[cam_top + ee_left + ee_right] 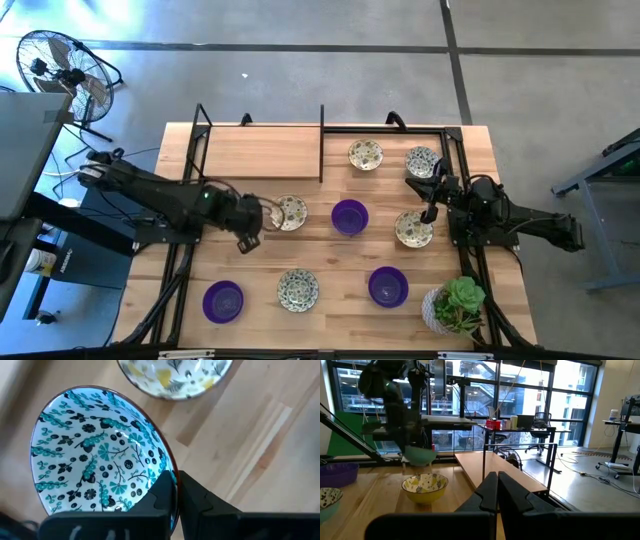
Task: Pick & Place Mini bowls
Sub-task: Put the middle left light blue bowl on the shelf
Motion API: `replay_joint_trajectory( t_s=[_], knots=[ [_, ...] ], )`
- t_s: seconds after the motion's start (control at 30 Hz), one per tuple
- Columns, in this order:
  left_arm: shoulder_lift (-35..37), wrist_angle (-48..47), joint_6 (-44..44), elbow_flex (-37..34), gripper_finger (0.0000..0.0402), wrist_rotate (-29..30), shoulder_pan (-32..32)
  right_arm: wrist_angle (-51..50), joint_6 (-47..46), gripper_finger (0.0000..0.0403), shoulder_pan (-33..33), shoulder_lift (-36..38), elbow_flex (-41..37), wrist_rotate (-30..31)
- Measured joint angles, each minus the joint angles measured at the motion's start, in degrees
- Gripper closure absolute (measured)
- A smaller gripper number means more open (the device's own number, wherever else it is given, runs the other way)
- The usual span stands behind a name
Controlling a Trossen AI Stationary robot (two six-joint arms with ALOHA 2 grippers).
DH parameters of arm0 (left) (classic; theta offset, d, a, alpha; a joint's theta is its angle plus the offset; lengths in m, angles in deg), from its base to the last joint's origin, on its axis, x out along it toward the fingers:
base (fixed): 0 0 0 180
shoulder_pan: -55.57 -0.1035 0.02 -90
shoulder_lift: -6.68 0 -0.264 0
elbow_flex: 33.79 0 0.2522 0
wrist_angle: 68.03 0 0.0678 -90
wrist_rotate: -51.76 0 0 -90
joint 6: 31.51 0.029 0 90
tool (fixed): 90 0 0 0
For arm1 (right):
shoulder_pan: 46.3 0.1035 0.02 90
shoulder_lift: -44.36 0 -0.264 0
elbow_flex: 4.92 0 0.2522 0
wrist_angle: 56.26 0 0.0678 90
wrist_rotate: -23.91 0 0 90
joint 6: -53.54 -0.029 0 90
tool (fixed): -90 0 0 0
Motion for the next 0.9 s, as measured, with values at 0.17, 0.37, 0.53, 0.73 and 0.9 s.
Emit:
replay_joint_trajectory(
  t_s=[0.17,0.37,0.53,0.73,0.9],
  knots=[
    [0.02,-1.03,10.24,3.16,0.0394,2.29,-9.43,0.00,0.00,0.0402,-0.01,0.00,0.01,0.01],
    [0.02,2.26,23.76,5.31,0.0395,4.55,-23.00,0.00,0.00,0.0402,0.00,0.01,0.01,0.01],
    [-4.13,10.04,34.33,5.40,0.0395,-0.27,-34.04,0.00,0.00,0.0402,0.01,0.02,0.02,0.01],
    [-10.31,12.37,42.24,5.40,0.0396,-2.92,-43.31,-0.02,0.00,0.0402,-0.01,0.02,0.00,0.01],
    [-12.74,14.30,45.21,5.40,0.0396,-2.64,-46.47,-0.02,0.00,0.0402,0.00,0.00,-0.01,-0.01]
  ],
)
